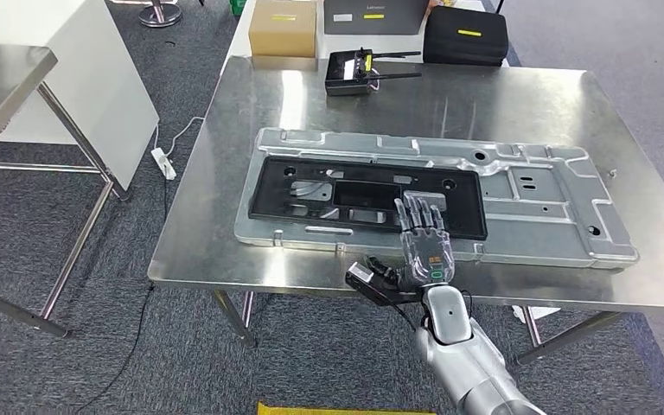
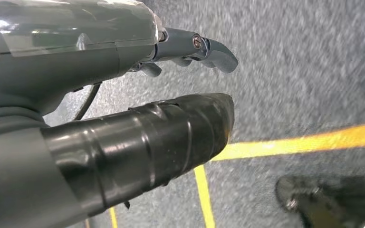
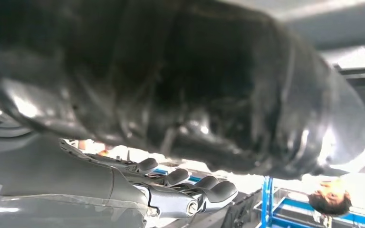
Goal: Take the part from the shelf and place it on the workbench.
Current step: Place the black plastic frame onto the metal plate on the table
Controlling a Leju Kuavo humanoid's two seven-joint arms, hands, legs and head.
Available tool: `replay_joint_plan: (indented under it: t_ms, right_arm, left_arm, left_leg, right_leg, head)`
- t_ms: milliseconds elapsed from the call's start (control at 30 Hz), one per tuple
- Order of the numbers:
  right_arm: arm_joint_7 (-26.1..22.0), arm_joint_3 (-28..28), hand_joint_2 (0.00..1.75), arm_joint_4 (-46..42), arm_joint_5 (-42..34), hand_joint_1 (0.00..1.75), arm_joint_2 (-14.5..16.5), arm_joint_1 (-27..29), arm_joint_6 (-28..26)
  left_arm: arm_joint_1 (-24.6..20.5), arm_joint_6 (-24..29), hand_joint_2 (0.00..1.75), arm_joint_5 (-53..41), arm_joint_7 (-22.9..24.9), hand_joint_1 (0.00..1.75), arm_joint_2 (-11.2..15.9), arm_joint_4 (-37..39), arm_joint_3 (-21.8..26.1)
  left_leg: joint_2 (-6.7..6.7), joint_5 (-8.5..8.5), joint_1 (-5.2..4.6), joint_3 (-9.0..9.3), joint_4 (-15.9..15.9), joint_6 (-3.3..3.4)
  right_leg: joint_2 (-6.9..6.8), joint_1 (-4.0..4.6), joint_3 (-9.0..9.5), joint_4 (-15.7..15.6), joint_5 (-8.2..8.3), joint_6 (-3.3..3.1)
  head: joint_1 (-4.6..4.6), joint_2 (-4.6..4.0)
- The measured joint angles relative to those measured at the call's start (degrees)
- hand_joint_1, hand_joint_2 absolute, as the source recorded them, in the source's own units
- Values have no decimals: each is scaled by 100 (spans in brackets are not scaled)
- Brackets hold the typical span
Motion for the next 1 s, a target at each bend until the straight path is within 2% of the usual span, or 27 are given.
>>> replay_joint_plan:
  t_ms: [33, 67, 100, 133, 167, 233, 300, 333, 367, 433, 467, 500, 533, 567, 600, 633, 667, 700, 733, 767, 800, 833, 867, 933, 967, 1000]
  right_arm:
    - [-2, -9, 0, -1, -4, 0, 0, -1, 0]
    - [-7, -21, 0, -2, -9, 0, 1, -6, 0]
    - [-13, -32, 0, -7, -18, 0, 2, -13, 0]
    - [-22, -41, 0, -14, -27, 0, 5, -18, -1]
    - [-35, -51, 0, -22, -37, 0, 9, -24, -1]
    - [-66, -74, 0, -34, -56, 0, 14, -28, -2]
    - [-86, -95, 0, -36, -79, 0, 19, -34, -2]
    - [-91, -101, 0, -37, -89, 0, 24, -36, -1]
    - [-95, -109, 0, -37, -95, 0, 30, -36, -1]
    - [-100, -123, 0, -37, -99, 0, 39, -33, 0]
    - [-101, -128, 0, -36, -99, 0, 41, -29, 0]
    - [-101, -129, 0, -35, -99, 0, 42, -26, -1]
    - [-101, -131, 0, -34, -99, 0, 42, -23, -1]
    - [-100, -132, 0, -34, -98, 0, 42, -20, -2]
    - [-99, -135, 0, -34, -98, 0, 42, -17, -2]
    - [-99, -139, 0, -35, -101, 0, 42, -15, -2]
    - [-99, -148, 0, -38, -111, 0, 42, -11, -2]
    - [-102, -160, 0, -42, -129, 0, 41, -3, -2]
    - [-115, -178, 0, -46, -162, 0, 41, 16, -2]
    - [-139, -205, 0, -51, -205, 0, 41, 51, -2]
    - [-174, -239, 0, -56, -262, 0, 41, 100, -2]
    - [-225, -289, 0, -60, -340, 0, 40, 162, -2]
    - [-282, -353, 0, -63, -428, 0, 39, 233, -2]
    - [-431, -546, 0, -75, -627, 0, 33, 419, -2]
    - [-520, -676, 0, -83, -709, 0, 30, 537, -2]
    - [-615, -836, 0, -91, -779, 0, 27, 668, -2]
  left_arm:
    - [0, -14, 0, 1, 0, 0, 1, 0, 4]
    - [-2, -24, 0, 3, 0, 0, 1, 0, 9]
    - [-3, -27, 0, 4, 0, 0, 1, 0, 14]
    - [-4, -28, 0, 7, 0, 0, 1, 0, 19]
    - [-5, -28, 0, 10, 0, 0, 1, 0, 23]
    - [-7, -29, 0, 15, 0, 0, 1, 0, 33]
    - [6, -36, 0, 17, 0, 0, 1, 0, 53]
    - [13, -40, 0, 17, 0, 0, 1, 0, 65]
    - [21, -43, 0, 18, 0, 0, 1, 0, 78]
    - [19, -46, 0, 19, 0, 0, -3, 0, 92]
    - [16, -48, 0, 19, 0, 0, -4, 0, 96]
    - [11, -50, 0, 19, 0, 0, -5, 0, 100]
    - [8, -50, 0, 18, 1, 0, -4, 0, 105]
    - [7, -50, 0, 18, 1, 0, 0, 0, 111]
    - [5, -50, 0, 17, 2, 0, 3, 0, 116]
    - [-2, -50, 0, 18, 2, 0, 12, -1, 118]
    - [-13, -50, 0, 21, 2, 0, 21, -1, 119]
    - [-27, -50, 0, 26, 2, 0, 28, -2, 121]
    - [-37, -50, 0, 33, 2, 0, 36, -2, 122]
    - [-37, -50, 0, 40, 3, 0, 33, -1, 125]
    - [-36, -50, 0, 48, 4, 0, 30, 0, 128]
    - [-31, -49, 0, 56, 7, 0, 27, 1, 132]
    - [-22, -46, 0, 72, 14, 0, 24, 2, 139]
    - [-8, -34, 0, 113, 31, 0, 26, 2, 160]
    - [0, -29, 0, 136, 42, 0, 28, 2, 174]
    - [4, -25, 0, 153, 49, 0, 29, 2, 194]
  left_leg:
    - [0, 47, 1, -56, 2, -18]
    - [-1, 94, 2, -103, 4, -41]
    - [-3, 138, 1, -142, 6, -69]
    - [-6, 183, 3, -162, -1, -104]
    - [-9, 229, 6, -169, -8, -144]
    - [-13, 330, 20, -167, -44, -233]
    - [-20, 342, 45, -211, -44, -310]
    - [-23, 218, 54, -261, 27, -333]
    - [-24, -50, 61, -344, 242, -342]
    - [-22, -699, 59, -531, 967, -336]
    - [-23, -909, 55, -589, 1362, -327]
    - [-23, -934, 45, -571, 1609, -313]
    - [-23, -837, 27, -469, 1699, -290]
    - [-23, -674, 1, -263, 1576, -258]
    - [-23, -553, -36, 34, 1288, -213]
    - [-22, -541, -72, 386, 865, -165]
    - [-21, -615, -100, 709, 430, -126]
    - [-20, -715, -125, 929, 96, -96]
    - [-18, -784, -138, 1040, -116, -76]
    - [-16, -773, -135, 1050, -199, -59]
    - [-4, -708, -124, 1019, -224, -37]
    - [12, -635, -106, 986, -251, -5]
    - [29, -558, -85, 939, -274, 25]
    - [48, -426, -72, 791, -268, 65]
    - [48, -363, -69, 703, -254, 64]
    - [47, -306, -62, 608, -233, 50]
  right_leg:
    - [-1, -15, 222, -253, 145, 4]
    - [-1, -29, 534, -675, 295, 2]
    - [1, -38, 839, -1131, 358, -4]
    - [9, -24, 1058, -1469, 401, -22]
    - [20, -4, 1186, -1691, 404, -45]
    - [39, 58, 1173, -1753, 451, -116]
    - [24, 58, 1080, -1780, 551, -219]
    - [14, 52, 1019, -1797, 619, -276]
    - [5, 49, 931, -1811, 700, -326]
    - [-1, 89, 730, -1807, 853, -387]
    - [-3, 115, 615, -1799, 935, -401]
    - [-5, 138, 506, -1789, 1007, -409]
    - [-7, 157, 396, -1774, 1077, -413]
    - [-8, 168, 299, -1756, 1138, -412]
    - [-8, 173, 218, -1736, 1193, -407]
    - [-7, 182, 158, -1713, 1242, -395]
    - [-11, 188, 119, -1699, 1292, -378]
    - [-20, 188, 98, -1696, 1343, -355]
    - [-30, 185, 89, -1705, 1399, -326]
    - [-37, 185, 83, -1725, 1453, -296]
    - [-29, 178, 73, -1728, 1457, -263]
    - [-16, 174, 44, -1677, 1362, -226]
    - [-3, 163, -12, -1526, 1155, -187]
    - [6, 100, -183, -891, 569, -106]
    - [5, 61, -254, -523, 378, -65]
    - [4, 24, -274, -241, 331, -25]
  head:
    - [0, 0]
    - [0, 0]
    - [-1, 0]
    - [-4, 0]
    - [-2, 0]
    - [1, 0]
    - [4, 0]
    - [3, 0]
    - [1, 0]
    - [-3, 0]
    - [-3, 0]
    - [-3, 0]
    - [-3, 0]
    - [-3, 0]
    - [-4, 0]
    - [-3, 0]
    - [-2, 0]
    - [-2, 0]
    - [-1, 0]
    - [1, 0]
    - [0, 0]
    - [3, 0]
    - [4, 0]
    - [5, 0]
    - [4, 0]
    - [4, 0]
